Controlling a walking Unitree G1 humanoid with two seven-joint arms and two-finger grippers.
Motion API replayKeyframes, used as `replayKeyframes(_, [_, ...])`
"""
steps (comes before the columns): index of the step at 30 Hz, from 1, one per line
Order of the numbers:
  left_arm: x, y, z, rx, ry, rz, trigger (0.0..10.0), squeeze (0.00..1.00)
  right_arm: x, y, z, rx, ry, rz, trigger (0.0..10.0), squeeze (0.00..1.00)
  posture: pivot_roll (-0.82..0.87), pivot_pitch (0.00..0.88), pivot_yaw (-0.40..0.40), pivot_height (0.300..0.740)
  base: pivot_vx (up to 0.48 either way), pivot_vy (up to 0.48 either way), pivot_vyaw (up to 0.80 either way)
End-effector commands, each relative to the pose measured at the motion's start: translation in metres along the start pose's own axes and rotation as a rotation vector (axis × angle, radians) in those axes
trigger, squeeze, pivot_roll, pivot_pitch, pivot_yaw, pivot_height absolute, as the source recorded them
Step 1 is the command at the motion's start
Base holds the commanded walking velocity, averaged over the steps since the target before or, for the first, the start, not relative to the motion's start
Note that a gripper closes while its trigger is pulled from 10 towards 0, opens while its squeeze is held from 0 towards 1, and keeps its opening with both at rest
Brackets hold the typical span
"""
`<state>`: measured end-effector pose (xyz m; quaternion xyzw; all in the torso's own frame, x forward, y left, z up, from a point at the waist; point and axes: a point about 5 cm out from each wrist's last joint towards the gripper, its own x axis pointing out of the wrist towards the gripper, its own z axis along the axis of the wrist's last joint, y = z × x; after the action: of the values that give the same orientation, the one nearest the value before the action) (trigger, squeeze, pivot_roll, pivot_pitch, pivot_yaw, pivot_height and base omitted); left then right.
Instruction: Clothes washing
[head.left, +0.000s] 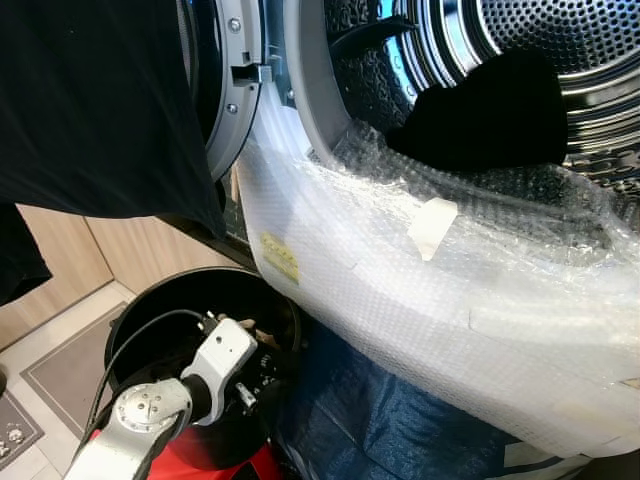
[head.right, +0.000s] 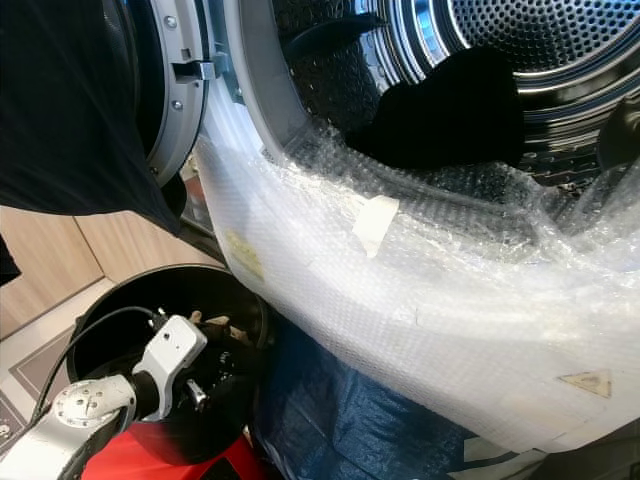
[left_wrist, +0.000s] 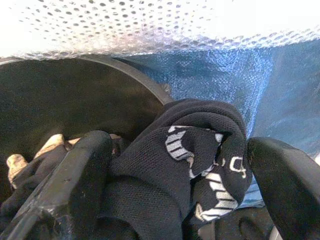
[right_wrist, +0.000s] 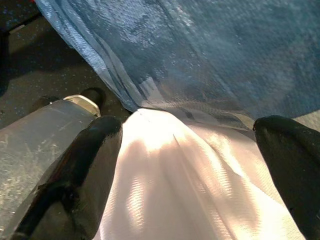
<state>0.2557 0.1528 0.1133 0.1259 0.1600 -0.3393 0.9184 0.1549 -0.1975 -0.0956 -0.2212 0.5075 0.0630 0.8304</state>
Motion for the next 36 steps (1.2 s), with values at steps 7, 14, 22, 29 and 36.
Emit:
replayKeyframes(7, [0.0,0.011,-0.009,-0.151,0.081,0.104,10.0,0.0,0.001,0.001,0.008,-0.052,-0.008,0.025,10.0,0.0,0.12,0.087,-0.043,0.74,0.0,0.0,0.0])
replayKeyframes(14, [-0.001,0.023,-0.01,-0.182,0.095,0.191,10.0,0.0,0.001,-0.001,0.007,-0.042,-0.005,0.022,10.0,0.0,0.12,0.095,-0.049,0.74,0.0,0.0,0.0])
replayKeyframes(22, [0.004,0.014,-0.019,-0.24,0.151,0.154,10.0,0.0,0.0,-0.001,-0.001,-0.052,0.013,0.023,10.0,0.0,0.1,0.1,-0.047,0.74,0.0,0.0,0.0])
replayKeyframes(29, [0.004,0.015,-0.021,-0.316,0.15,0.18,0.0,0.0,0.0,-0.002,-0.004,-0.048,0.024,0.019,10.0,0.0,0.1,0.109,-0.051,0.74,0.0,0.0,0.0])
replayKeyframes(36, [0.003,0.019,-0.017,-0.315,0.133,0.202,0.0,0.0,0.0,-0.004,-0.004,-0.049,0.023,0.014,10.0,0.0,0.1,0.11,-0.051,0.74,0.0,0.0,0.0])
